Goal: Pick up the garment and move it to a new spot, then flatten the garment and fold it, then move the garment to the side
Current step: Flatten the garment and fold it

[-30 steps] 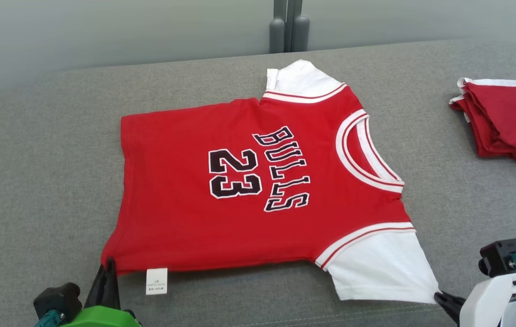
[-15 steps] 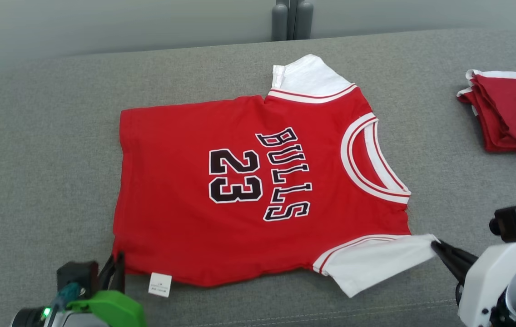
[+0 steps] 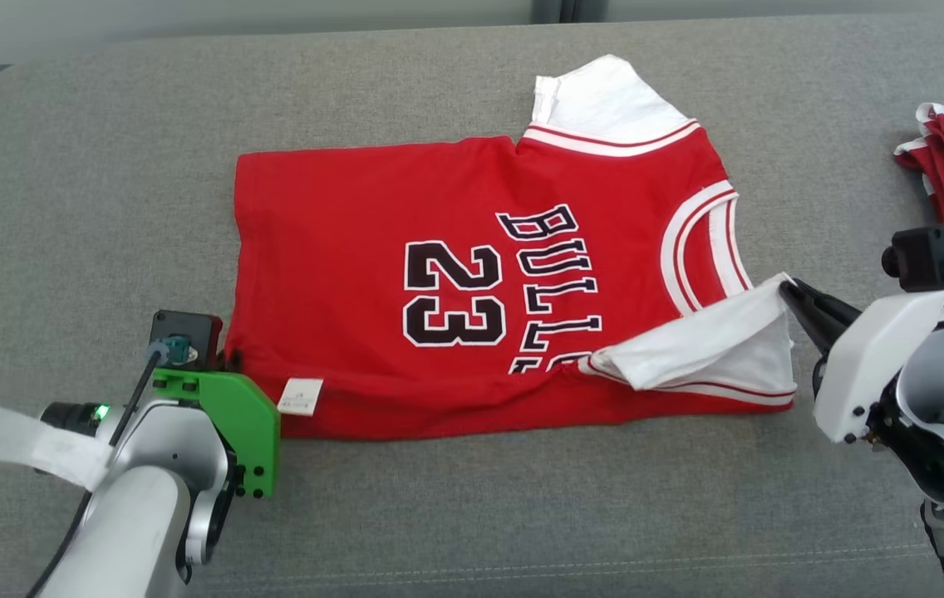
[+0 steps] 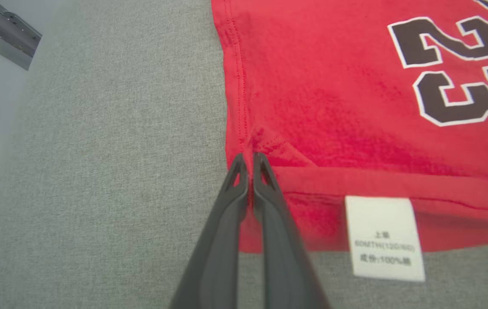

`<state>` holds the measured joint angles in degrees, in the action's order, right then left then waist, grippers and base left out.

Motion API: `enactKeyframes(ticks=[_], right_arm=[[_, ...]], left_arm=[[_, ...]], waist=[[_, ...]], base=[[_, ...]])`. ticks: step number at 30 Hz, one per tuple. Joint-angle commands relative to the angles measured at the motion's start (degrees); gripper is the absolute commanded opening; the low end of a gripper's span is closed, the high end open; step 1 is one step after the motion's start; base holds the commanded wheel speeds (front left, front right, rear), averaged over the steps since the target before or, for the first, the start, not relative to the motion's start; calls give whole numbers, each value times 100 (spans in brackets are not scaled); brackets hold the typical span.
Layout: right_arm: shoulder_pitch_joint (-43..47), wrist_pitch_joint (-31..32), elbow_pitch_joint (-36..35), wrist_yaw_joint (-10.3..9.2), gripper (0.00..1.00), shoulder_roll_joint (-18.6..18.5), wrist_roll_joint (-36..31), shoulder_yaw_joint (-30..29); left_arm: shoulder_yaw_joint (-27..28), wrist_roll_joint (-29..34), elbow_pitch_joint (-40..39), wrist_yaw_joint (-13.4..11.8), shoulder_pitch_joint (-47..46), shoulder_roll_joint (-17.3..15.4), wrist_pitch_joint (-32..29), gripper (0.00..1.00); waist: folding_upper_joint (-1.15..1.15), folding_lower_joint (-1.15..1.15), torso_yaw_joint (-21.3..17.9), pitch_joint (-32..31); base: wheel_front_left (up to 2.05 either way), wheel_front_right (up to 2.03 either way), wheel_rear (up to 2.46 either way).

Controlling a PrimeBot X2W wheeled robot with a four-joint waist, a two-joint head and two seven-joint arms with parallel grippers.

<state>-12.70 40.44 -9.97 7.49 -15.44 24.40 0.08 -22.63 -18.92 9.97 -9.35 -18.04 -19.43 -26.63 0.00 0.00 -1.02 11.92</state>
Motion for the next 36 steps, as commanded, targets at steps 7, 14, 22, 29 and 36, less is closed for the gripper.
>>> enactKeyframes(ticks=[7,14,22,29,36], right_arm=[[-642,-570,697,-1,0,-259,-28,393],[-1072,-1064,1173,-2,0,-345,-69,615],[-1393,-1496,1603,-2,0,-351,-139,734],[-1650,-1854,1951,-2,100,-294,-139,934],[-1729,-2314,2109,-2,100,-259,-137,967]], left_arm=[[-42,-15,449,-16,-594,118,-245,0],[-55,-34,807,-41,-926,216,-240,0],[-61,-68,1063,-63,-1110,265,-162,0],[-89,-24,1202,-52,-1247,304,76,100],[-48,-94,1329,-96,-1186,340,325,100]], waist=[[0,0,91,172],[0,0,112,318],[0,0,125,435],[0,0,141,496],[0,0,159,424]], base=[[0,0,0],[0,0,0],[0,0,0],[0,0,0],[0,0,0]])
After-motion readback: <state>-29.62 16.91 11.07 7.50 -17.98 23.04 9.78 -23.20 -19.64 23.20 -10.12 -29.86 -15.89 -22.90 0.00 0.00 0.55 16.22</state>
